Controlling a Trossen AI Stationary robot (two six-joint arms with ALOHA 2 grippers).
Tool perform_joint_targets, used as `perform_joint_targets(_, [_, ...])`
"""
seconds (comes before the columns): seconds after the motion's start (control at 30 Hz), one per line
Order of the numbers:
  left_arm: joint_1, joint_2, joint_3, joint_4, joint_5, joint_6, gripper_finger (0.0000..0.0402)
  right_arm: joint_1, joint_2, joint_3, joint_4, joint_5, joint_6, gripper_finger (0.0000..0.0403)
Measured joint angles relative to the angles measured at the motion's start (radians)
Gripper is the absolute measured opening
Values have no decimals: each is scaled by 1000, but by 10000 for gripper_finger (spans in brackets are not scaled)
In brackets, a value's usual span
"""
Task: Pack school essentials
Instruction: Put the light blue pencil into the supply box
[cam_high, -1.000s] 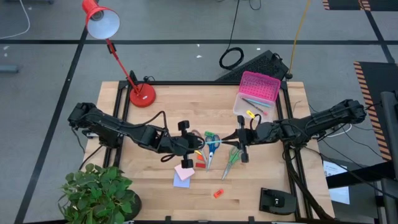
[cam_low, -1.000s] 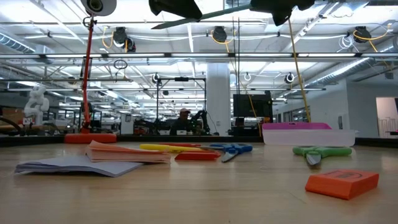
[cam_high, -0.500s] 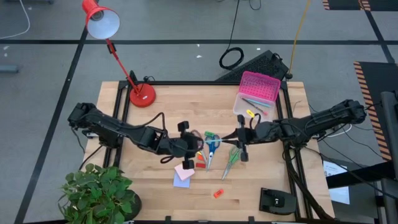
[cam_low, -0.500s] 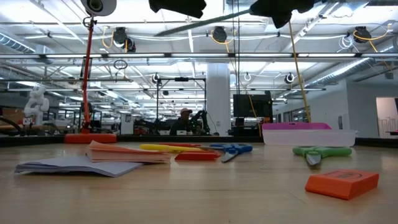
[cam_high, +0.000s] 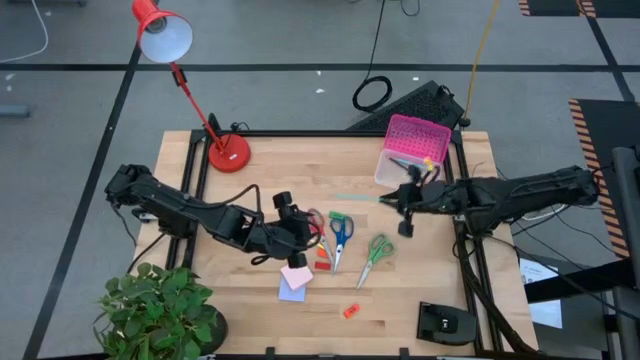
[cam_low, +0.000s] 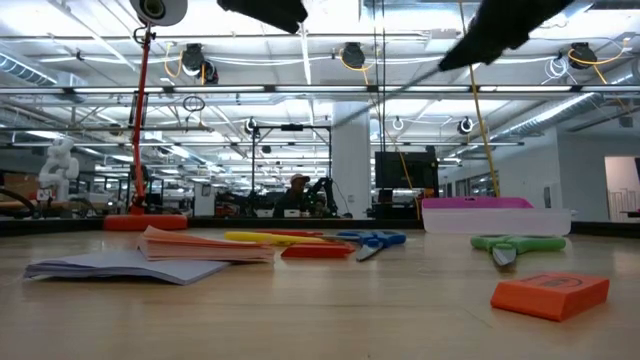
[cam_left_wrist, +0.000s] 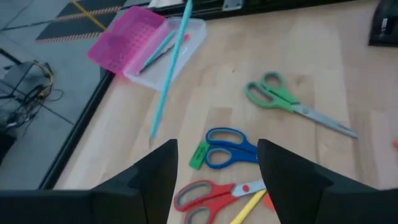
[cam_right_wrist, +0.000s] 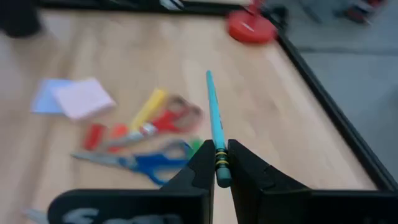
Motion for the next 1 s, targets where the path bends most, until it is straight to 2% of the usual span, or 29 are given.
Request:
perform_joint_targets(0.27, [17,-1,0,-16,0,-45,199,-76,-150,0,-249,133,101,20])
perform_joint_targets(0.5, [16,-1,0,-15,8,-41,197,-197,-187,0,-455,132,177,20])
perform_joint_targets(0.63, [17,-1,0,-13,9,-17,197,-269,-189,0,-509,131,184,20])
perform_joint_targets(0.77, [31,-1,0,-12,15,-1,198,-349,-188,0,-517,114,170,20])
perform_joint_targets(1.0, [62,-1,0,10,39,22,198,-500,-151,0,-507,-21,97,20])
